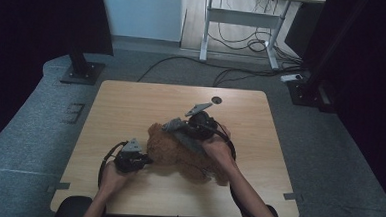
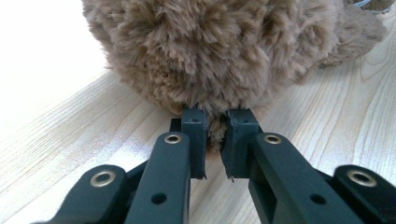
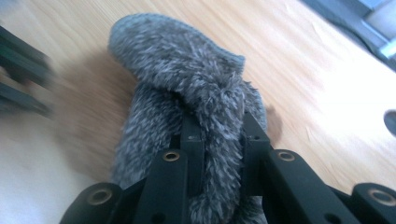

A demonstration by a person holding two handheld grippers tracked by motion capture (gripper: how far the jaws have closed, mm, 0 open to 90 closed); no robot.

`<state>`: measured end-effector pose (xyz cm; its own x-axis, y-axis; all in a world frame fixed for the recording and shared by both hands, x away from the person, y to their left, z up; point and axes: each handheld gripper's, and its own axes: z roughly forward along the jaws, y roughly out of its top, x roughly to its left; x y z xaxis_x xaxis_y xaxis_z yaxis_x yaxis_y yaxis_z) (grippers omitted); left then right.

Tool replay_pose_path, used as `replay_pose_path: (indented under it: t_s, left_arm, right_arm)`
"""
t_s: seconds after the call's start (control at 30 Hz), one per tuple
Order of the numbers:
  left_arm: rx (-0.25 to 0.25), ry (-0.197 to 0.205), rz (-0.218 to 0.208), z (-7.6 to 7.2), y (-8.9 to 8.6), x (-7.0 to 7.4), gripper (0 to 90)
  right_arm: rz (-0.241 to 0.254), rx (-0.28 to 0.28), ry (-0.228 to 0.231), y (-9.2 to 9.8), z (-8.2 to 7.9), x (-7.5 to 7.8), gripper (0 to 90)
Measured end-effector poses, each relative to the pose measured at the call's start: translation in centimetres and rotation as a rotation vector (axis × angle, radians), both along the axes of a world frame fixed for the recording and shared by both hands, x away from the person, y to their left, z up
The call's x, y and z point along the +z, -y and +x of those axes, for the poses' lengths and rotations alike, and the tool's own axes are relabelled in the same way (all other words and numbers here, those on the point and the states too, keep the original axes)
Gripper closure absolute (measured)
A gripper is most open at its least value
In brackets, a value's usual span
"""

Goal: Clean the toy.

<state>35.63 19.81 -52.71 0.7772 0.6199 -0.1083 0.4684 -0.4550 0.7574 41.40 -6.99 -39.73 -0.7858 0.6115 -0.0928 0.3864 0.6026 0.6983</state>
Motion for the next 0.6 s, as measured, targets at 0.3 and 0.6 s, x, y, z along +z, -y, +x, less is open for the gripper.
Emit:
replay_pose_path:
  t_s: [0.3, 0.6]
  left_arm:
    - [0.012, -0.021, -0.031, -0.2, 0.1, 0.0, 80.0]
    - [0.019, -0.022, -0.029, -0.1, -0.1, 0.1, 80.4]
  right_arm:
    - [0.005, 0.154, -0.006, -6.5, -1.8, 0.8, 76.0]
    - [-0.056, 0.175, -0.043, -8.8, -1.6, -2.6, 76.2]
